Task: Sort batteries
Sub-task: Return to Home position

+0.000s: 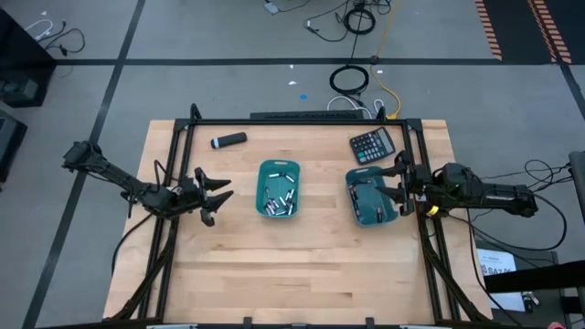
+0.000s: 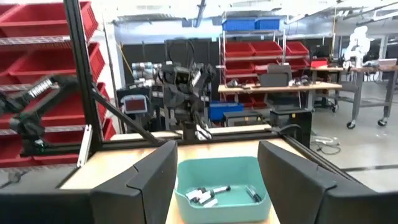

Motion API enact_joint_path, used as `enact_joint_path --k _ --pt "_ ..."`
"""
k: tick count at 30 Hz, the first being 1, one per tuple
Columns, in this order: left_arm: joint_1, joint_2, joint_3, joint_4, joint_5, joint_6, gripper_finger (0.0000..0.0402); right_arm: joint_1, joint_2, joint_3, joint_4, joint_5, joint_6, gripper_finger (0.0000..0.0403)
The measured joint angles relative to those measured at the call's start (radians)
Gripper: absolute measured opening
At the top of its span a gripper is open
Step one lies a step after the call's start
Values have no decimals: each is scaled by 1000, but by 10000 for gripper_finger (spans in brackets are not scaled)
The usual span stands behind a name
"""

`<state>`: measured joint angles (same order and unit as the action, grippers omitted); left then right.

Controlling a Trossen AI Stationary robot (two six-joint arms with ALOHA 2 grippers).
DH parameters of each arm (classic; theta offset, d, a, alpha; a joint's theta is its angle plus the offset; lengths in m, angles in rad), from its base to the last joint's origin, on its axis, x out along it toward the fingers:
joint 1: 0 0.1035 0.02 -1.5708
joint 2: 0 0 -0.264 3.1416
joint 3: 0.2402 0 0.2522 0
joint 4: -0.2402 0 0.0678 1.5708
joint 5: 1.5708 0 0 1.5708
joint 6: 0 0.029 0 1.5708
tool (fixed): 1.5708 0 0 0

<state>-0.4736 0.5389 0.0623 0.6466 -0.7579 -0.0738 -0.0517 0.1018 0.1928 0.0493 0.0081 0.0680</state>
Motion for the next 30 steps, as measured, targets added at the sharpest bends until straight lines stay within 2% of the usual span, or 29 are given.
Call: enact_joint_path --k 6,10,19,30 --pt "0 -77 -55 -4 44 2 186 0 -101 0 -39 -3 19 214" --pt "0 -120 -55 -65 77 0 186 0 -101 0 -51 -3 19 214" --pt "-30 -258 -56 -258 82 -24 186 1 -101 0 -74 -7 52 214" --pt "-144 -522 -56 -580 67 -97 186 1 -101 0 -107 16 68 214"
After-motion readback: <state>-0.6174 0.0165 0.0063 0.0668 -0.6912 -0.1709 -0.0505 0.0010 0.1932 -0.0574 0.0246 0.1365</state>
